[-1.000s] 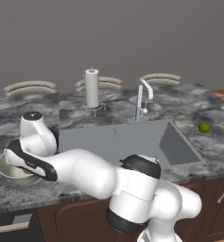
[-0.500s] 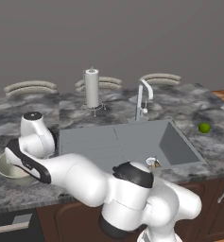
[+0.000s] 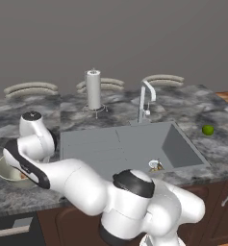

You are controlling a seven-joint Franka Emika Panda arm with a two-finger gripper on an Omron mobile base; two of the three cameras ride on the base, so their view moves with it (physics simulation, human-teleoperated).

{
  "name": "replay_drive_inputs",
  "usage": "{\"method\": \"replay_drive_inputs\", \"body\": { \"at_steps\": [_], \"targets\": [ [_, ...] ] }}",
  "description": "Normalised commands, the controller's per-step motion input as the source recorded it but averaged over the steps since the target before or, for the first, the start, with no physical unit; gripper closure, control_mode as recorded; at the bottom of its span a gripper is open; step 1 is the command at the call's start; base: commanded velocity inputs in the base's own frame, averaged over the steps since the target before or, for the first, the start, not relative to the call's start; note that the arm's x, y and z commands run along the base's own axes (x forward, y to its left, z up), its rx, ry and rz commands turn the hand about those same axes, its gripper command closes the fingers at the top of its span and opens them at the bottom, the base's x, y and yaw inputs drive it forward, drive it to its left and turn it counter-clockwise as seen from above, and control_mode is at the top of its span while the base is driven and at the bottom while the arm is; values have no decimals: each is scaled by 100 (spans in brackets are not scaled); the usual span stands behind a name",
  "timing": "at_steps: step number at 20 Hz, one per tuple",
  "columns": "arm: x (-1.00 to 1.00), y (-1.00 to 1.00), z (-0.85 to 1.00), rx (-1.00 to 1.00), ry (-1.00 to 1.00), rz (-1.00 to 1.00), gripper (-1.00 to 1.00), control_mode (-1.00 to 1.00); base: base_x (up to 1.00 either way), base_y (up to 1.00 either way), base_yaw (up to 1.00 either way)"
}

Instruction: There is a mixed pile of frozen fruits and vegetables on the counter. Locate all the frozen vegetables and place the items in a bowl on the counter. Take all the frozen fruits and defrost them in a running sink.

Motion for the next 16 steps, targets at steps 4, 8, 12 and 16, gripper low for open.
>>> {"method": "replay_drive_inputs", "body": {
  "at_steps": [4,8,12,16],
  "targets": [
    [0,0,36,0,-14,0,-100,-100,0,0,0],
    [0,0,49,0,-15,1,-100,-100,0,0,0],
    [-1,-15,55,0,-15,0,-100,-100,0,0,0],
    [-8,-44,53,0,-14,0,-100,-100,0,0,0]
  ]
}}
